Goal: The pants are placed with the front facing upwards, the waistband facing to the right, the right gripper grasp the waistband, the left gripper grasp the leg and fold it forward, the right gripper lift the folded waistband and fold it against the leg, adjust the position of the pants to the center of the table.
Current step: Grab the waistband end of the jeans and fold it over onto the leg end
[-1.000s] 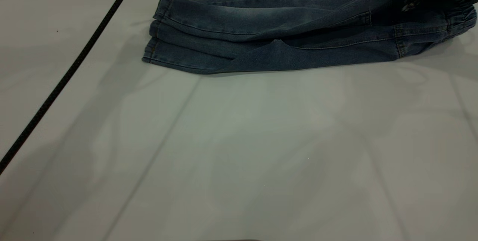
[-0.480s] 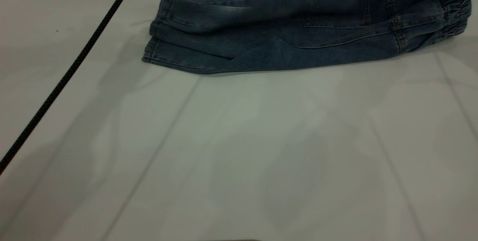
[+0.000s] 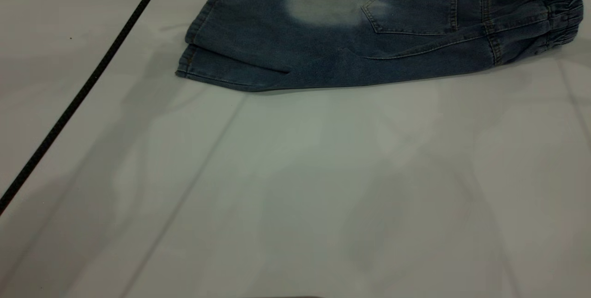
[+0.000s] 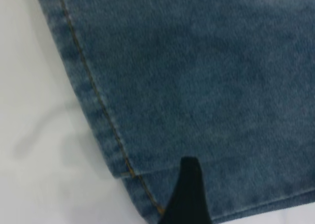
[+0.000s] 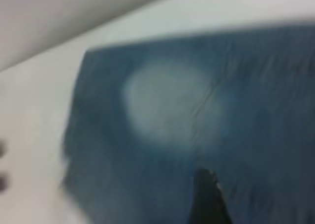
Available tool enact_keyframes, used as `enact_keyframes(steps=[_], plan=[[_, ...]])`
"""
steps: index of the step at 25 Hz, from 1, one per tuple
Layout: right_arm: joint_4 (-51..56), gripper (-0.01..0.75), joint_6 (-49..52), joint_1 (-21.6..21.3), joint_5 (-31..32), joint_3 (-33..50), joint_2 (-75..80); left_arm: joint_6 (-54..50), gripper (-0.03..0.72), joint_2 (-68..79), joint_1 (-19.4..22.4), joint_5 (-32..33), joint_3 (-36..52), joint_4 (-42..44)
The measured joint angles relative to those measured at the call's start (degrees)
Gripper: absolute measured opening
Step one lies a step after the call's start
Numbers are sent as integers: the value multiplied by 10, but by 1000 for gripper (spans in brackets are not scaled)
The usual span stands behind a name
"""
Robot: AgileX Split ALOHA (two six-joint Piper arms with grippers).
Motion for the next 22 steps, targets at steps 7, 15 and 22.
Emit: enact_keyframes(steps=[7, 15, 22], plan=[[-156, 528, 164, -78, 107, 0, 0, 0, 578, 23, 0, -11, 0, 0], [-273, 596, 271, -92, 137, 0, 0, -1, 578, 39, 0, -14, 0, 0], [-315, 592, 308, -92, 163, 0, 0, -1, 578, 39, 0, -16, 0, -1]])
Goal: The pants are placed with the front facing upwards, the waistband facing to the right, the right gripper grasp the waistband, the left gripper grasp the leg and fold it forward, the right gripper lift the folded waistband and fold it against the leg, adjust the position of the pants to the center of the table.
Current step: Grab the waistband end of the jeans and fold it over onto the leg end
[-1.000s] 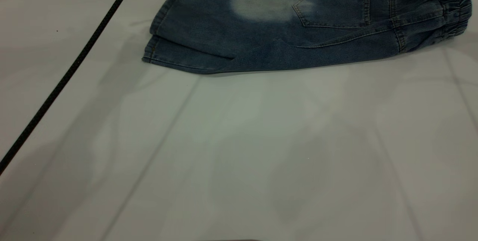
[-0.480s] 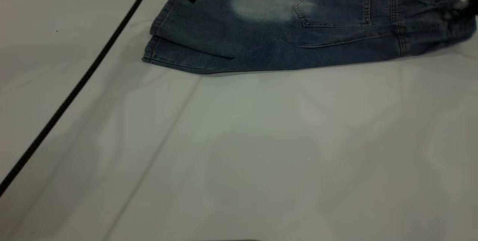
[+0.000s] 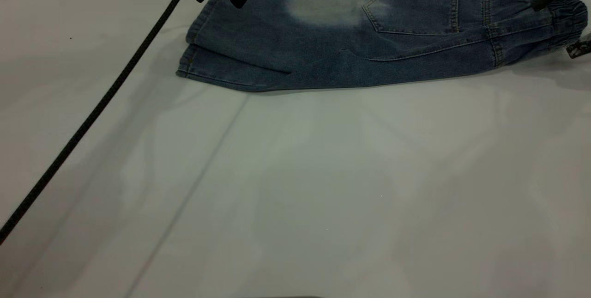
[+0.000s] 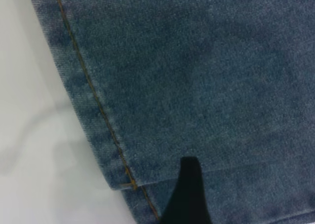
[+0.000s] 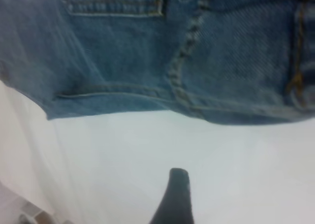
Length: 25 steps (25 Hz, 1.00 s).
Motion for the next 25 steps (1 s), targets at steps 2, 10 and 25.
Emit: enact_keyframes(steps=[2, 10, 25], plan=[[-6, 592, 4, 0, -28, 0, 0, 0, 578, 0, 0, 0, 0, -4], [29, 591, 14, 0, -135, 0, 17, -1, 578, 0, 0, 2, 0, -10], [154, 83, -121, 4, -129, -12, 51, -1, 578, 0, -39, -39, -1, -9]])
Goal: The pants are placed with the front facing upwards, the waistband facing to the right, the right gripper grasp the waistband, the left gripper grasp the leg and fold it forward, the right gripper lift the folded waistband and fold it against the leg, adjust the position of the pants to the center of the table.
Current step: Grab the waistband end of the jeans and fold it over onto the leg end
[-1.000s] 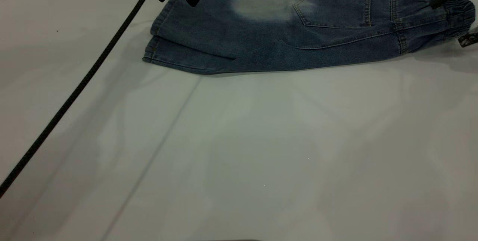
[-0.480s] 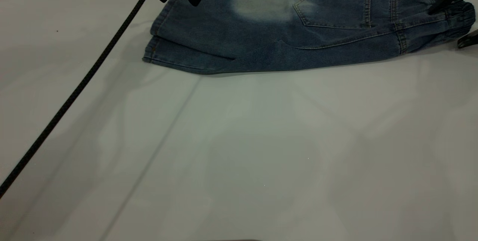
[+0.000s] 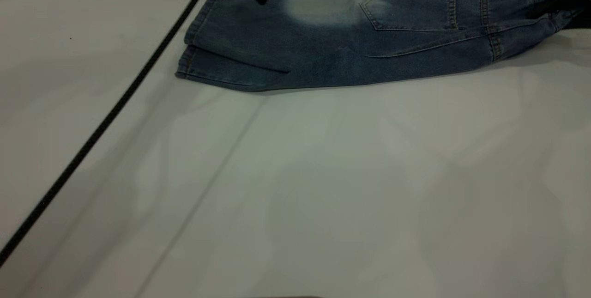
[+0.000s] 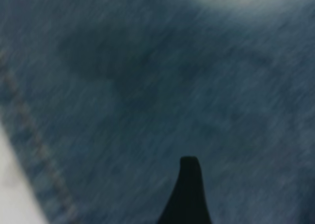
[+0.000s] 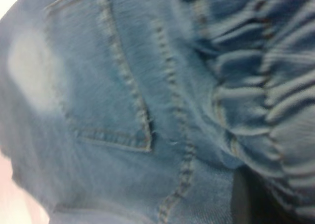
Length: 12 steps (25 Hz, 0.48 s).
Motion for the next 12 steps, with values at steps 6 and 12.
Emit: enact_keyframes(steps=[6, 12], plan=[[-1, 82, -23, 46, 14, -1, -43, 12, 578, 15, -38, -100, -2, 0], [-9, 82, -26, 95, 24, -1, -74, 43, 578, 71, -82, -193, -2, -1]])
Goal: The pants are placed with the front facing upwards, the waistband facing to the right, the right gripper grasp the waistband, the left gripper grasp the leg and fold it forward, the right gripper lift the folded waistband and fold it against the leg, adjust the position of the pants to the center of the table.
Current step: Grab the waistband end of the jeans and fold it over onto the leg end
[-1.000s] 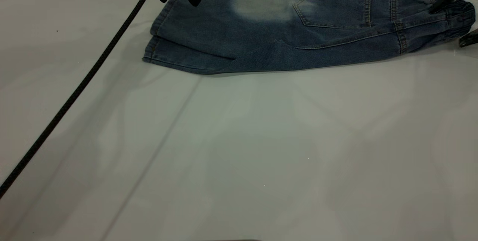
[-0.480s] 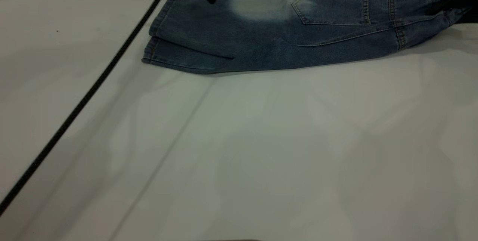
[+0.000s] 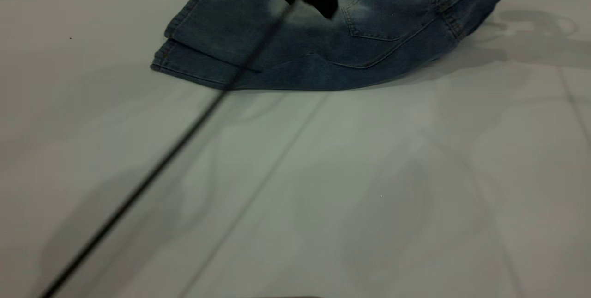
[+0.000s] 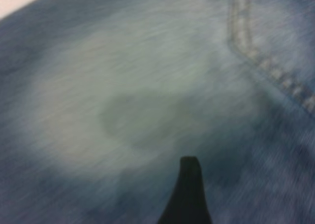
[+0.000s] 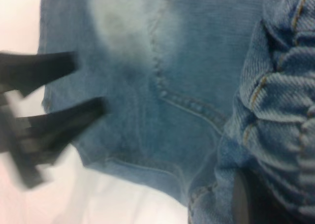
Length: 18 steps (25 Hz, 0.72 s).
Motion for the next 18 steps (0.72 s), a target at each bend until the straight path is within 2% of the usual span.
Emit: enact_keyframes(steps=[7, 13, 18], plan=[[-2, 82, 0, 37, 6, 0, -25, 29, 563, 44, -17, -33, -1, -5], [46, 82, -20, 48, 7, 0, -69, 29, 555, 48, -20, -41, -5, -7], [77, 82, -34, 51, 17, -12, -74, 29, 554, 50, -45, -52, -6, -8]])
